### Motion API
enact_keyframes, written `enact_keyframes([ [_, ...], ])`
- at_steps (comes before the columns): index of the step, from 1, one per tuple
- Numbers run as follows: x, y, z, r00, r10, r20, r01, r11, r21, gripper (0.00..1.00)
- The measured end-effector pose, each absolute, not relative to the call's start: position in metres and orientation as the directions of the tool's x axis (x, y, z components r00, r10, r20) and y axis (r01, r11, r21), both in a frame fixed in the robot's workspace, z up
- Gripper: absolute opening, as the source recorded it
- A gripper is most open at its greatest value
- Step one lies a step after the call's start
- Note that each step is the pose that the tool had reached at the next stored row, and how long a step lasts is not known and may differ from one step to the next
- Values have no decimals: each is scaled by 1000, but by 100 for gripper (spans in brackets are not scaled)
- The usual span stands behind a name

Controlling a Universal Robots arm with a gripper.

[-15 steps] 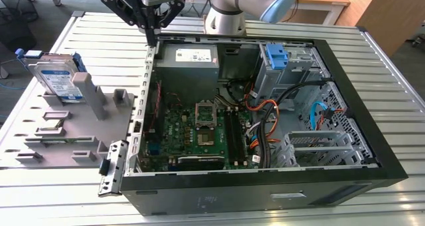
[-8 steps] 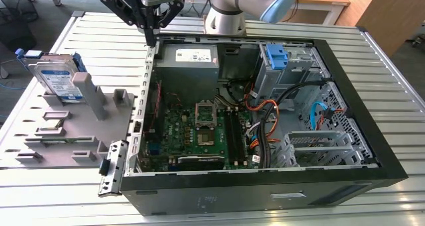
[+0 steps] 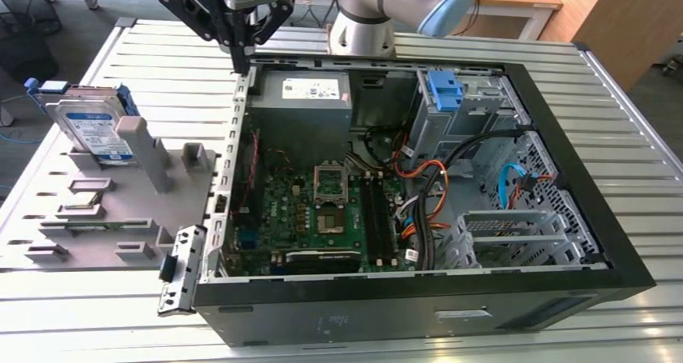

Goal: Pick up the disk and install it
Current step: 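Reach for the disk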

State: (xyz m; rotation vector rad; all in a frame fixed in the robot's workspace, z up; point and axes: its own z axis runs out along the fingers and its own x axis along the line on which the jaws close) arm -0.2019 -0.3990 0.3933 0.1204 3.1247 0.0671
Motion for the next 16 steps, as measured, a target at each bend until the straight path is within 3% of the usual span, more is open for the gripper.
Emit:
enact_keyframes([
  [16, -219, -399, 393, -997, 77, -12, 76, 996, 43, 11],
])
